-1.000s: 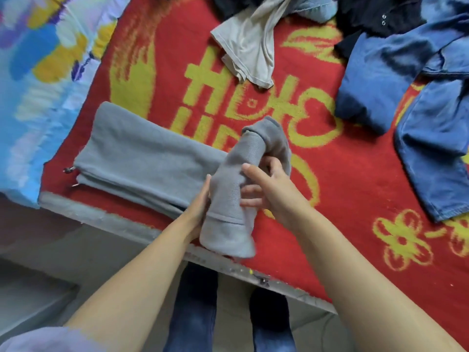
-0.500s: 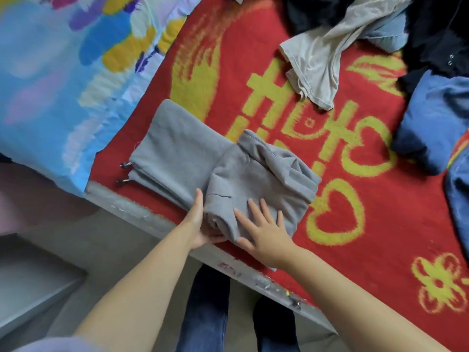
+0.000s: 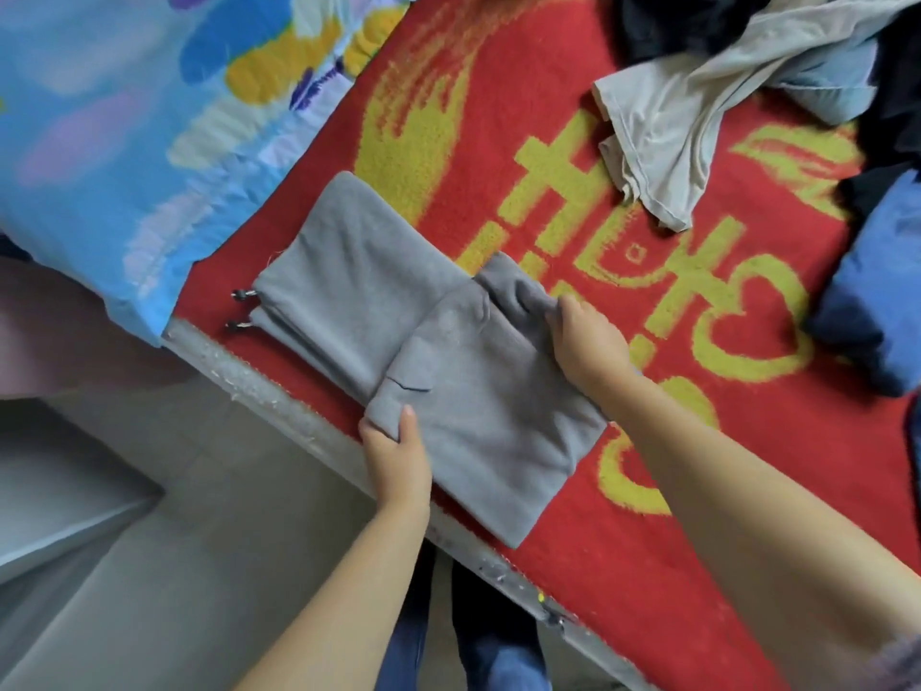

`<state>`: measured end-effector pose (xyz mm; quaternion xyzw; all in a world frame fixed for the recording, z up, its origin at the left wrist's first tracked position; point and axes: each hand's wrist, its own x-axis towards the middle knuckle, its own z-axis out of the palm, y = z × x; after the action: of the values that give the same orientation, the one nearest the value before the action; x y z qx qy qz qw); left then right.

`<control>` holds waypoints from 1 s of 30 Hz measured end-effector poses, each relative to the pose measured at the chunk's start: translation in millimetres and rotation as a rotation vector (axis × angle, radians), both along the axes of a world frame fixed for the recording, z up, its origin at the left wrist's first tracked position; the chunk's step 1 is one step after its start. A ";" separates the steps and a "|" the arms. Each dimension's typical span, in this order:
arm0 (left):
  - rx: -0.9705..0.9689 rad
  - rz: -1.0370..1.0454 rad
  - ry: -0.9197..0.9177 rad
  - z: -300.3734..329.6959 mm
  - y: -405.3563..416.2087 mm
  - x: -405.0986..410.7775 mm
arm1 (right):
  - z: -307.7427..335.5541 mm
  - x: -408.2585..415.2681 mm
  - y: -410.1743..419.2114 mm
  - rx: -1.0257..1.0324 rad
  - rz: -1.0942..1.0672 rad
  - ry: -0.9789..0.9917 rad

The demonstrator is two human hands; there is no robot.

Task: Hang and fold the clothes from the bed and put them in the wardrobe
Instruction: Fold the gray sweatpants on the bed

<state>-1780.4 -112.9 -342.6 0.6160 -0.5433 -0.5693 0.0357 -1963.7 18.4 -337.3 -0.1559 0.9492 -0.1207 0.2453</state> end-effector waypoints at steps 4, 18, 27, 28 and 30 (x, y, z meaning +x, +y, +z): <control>0.206 0.185 0.142 -20.8 -11.2 17.3 | -10.6 -52.7 28.7 -0.272 -0.157 -0.421; -0.219 0.243 0.024 -35.3 -9.5 -7.4 | -35.8 -56.3 -54.1 -0.123 0.165 -0.042; -0.022 0.105 -0.108 -12.7 69.9 44.1 | 3.7 -11.7 57.4 -0.260 -0.135 0.144; -0.009 0.064 -0.120 -7.9 89.9 48.0 | 5.4 6.0 70.6 -0.181 -0.091 0.082; 0.083 -0.009 -0.147 -0.9 123.5 50.9 | 2.2 40.5 87.5 -0.055 -0.020 -0.058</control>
<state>-1729.5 10.6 -343.4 0.6547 -0.5231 -0.5447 -0.0323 -1923.1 105.9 -335.1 -0.1495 0.9395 -0.1537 0.2670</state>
